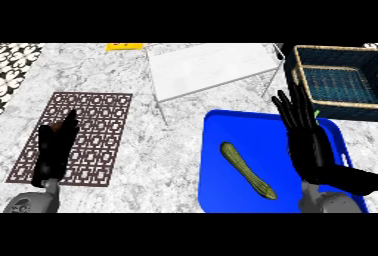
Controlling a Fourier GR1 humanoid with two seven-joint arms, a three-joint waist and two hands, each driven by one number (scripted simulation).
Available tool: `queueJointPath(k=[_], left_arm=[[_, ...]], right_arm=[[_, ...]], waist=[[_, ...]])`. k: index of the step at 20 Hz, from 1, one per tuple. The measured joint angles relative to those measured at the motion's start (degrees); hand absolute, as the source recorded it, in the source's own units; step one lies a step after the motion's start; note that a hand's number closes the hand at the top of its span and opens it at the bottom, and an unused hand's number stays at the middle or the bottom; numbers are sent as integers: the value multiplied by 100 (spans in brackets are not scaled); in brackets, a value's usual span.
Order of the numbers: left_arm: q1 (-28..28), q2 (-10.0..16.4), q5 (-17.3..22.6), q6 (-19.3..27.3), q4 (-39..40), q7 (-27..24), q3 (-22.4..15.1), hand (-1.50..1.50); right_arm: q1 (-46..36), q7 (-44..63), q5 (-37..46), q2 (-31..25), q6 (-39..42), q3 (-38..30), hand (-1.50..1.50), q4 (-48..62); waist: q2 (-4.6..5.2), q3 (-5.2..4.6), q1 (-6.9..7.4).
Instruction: Pick the squash from the tray and place it in the tiered shelf
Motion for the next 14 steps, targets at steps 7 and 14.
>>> queueJointPath(k=[7,14], left_arm=[[-38,-153,432,-339,-13,217,86,0],[-4,-397,794,-683,-10,400,22,0]], right_arm=[[-554,-178,376,-1696,1258,-603,150,653],[-1130,-574,991,-2395,2207,-592,-150,2832]], waist=[[117,-125,38],[157,-111,144]])
